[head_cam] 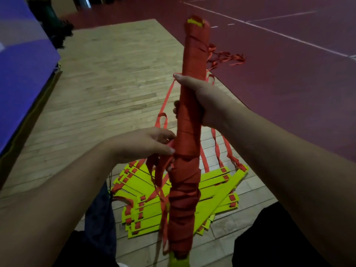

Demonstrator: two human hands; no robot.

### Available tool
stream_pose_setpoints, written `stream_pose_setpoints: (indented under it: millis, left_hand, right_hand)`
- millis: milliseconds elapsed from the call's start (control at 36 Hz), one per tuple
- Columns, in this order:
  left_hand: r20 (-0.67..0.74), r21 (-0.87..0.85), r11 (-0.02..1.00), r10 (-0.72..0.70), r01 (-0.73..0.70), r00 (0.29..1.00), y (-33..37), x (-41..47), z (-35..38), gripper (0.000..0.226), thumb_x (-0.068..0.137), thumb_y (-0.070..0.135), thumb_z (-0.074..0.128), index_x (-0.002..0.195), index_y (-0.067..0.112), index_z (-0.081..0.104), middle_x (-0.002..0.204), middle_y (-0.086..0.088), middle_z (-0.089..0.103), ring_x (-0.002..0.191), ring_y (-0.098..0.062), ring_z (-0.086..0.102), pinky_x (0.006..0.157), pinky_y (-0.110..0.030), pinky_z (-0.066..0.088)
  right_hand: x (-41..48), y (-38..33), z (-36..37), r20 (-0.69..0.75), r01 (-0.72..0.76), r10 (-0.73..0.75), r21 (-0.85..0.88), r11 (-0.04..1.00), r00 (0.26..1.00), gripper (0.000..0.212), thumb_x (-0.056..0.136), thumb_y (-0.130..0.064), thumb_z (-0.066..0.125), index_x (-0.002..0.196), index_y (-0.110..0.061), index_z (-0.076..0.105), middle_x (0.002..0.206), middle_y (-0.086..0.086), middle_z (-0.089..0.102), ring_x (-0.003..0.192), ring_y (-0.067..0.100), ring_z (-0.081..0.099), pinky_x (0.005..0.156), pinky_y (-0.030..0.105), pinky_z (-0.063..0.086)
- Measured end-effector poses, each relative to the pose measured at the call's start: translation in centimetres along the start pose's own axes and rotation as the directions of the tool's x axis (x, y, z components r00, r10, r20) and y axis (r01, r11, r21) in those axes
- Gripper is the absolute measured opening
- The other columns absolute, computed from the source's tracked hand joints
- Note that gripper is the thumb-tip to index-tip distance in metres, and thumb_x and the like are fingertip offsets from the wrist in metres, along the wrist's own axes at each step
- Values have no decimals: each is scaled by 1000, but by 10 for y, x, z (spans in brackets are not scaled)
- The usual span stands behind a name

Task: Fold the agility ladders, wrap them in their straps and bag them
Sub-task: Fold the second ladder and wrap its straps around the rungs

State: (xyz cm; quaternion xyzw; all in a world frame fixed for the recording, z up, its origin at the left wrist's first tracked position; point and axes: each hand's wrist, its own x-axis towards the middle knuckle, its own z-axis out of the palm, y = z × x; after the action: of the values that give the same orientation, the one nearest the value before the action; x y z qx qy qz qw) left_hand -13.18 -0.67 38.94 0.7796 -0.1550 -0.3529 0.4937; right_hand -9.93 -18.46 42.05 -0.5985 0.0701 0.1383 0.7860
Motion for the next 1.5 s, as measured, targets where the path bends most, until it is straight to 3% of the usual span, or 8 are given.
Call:
stream_pose_setpoints:
  millis: [222,583,667,778,1000,1194,1278,1500]
  left_hand:
    - [-300,542,831,47,129,953,-13,28,45,46,73,69,71,97,31,64,83,9,70,74,-7,64,71,-32,53]
    - [89,-56,995,91,-86,992,2,7,6,56,53,43,90,100,19,71,93,0,75,85,-22,67,71,-33,55]
    - [119,-75,997,7,2,993,4,3,0,81,52,52,94,111,3,65,101,-20,70,88,-43,66,80,-51,54]
    - [178,-61,995,-68,80,982,6,-1,-7,36,84,18,69,107,-7,56,64,-6,59,51,-15,59,48,-20,47]
    - [116,-63,993,-94,102,989,0,7,5,11,96,0,55,104,-6,61,69,-11,64,50,-17,61,46,-21,48]
    - [4,-180,964,-201,198,980,-5,25,27,36,74,43,71,76,8,64,52,-7,59,39,-18,52,42,-20,43]
    - [-91,133,982,-120,132,989,-6,24,30,64,63,72,66,87,13,69,61,-6,64,48,-19,56,50,-25,46]
    - [-170,120,993,10,11,985,-9,21,20,40,75,49,73,95,14,69,69,-10,64,56,-25,53,50,-27,41]
  right_hand:
    - [14,20,6,-212,-72,48,-107,992,976,36,88,-39,77,104,-11,61,87,10,65,79,28,67,82,45,58]
    - [1,5,-9,376,-89,-34,305,948,926,44,83,-46,64,90,-3,57,83,14,61,72,25,63,73,34,57]
    - [0,7,-4,323,-103,-4,313,944,946,42,91,-46,60,83,-5,54,74,12,57,59,20,59,62,30,55]
    - [0,4,-6,276,-65,7,201,978,961,41,92,-48,60,84,-8,56,73,9,58,55,17,56,58,28,52]
    - [1,9,0,106,22,-22,5,1000,994,34,92,-40,66,102,-10,53,71,7,55,54,18,58,59,29,55]
    - [19,25,-2,-165,39,-50,-73,997,985,44,78,-44,83,99,-9,67,66,3,68,70,26,69,72,39,59]
    - [26,34,1,-236,17,-41,-101,995,971,63,68,-50,89,108,-8,68,90,11,71,89,35,71,89,52,58]
    - [24,26,1,-163,79,-104,-149,986,981,60,79,-55,80,108,-4,66,95,11,73,93,30,73,88,50,60]
